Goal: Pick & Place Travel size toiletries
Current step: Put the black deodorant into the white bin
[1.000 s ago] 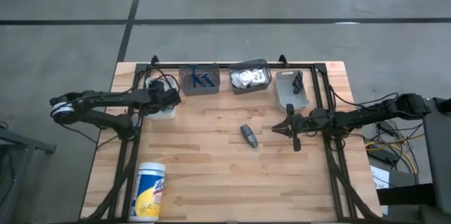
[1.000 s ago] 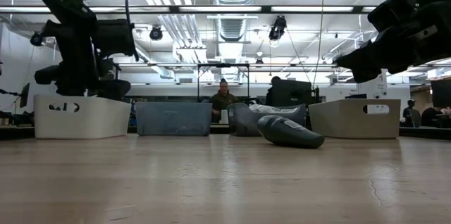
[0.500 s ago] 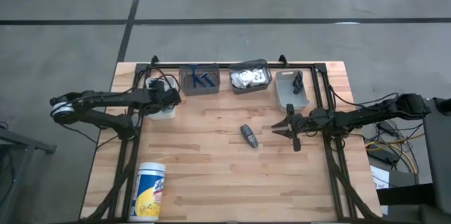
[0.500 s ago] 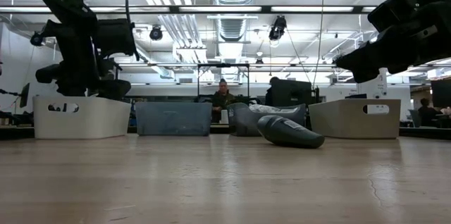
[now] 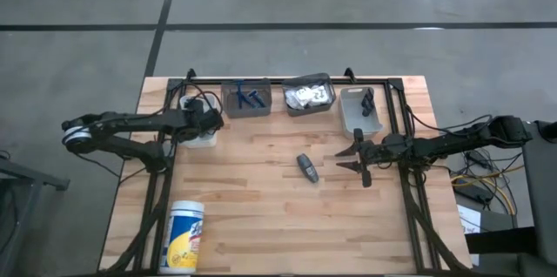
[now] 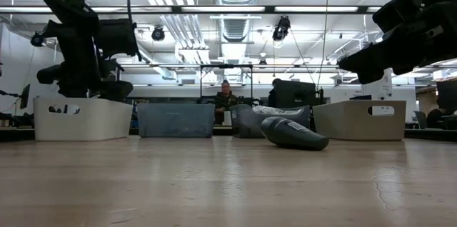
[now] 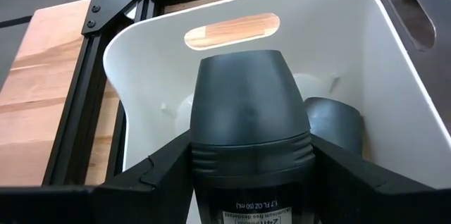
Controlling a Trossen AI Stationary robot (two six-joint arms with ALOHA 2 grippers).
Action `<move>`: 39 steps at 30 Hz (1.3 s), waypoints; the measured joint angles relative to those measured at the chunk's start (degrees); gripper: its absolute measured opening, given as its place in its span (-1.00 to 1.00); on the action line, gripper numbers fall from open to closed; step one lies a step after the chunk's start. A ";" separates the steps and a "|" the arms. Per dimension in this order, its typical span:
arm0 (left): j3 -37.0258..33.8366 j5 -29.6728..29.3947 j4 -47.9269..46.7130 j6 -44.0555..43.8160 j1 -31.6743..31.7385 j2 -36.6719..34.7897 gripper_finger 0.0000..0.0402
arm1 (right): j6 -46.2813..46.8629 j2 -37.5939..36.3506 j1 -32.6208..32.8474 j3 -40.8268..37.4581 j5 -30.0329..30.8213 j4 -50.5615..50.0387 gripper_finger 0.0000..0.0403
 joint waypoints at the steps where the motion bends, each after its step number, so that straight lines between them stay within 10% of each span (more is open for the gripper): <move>1: 0.07 0.03 -0.06 0.20 0.00 0.02 0.18 | 0.00 -0.01 -0.01 0.00 0.00 0.00 -0.31; 39: 0.46 0.62 0.76 0.17 -0.02 0.08 0.18 | 0.25 0.00 0.00 0.00 0.00 0.00 -0.12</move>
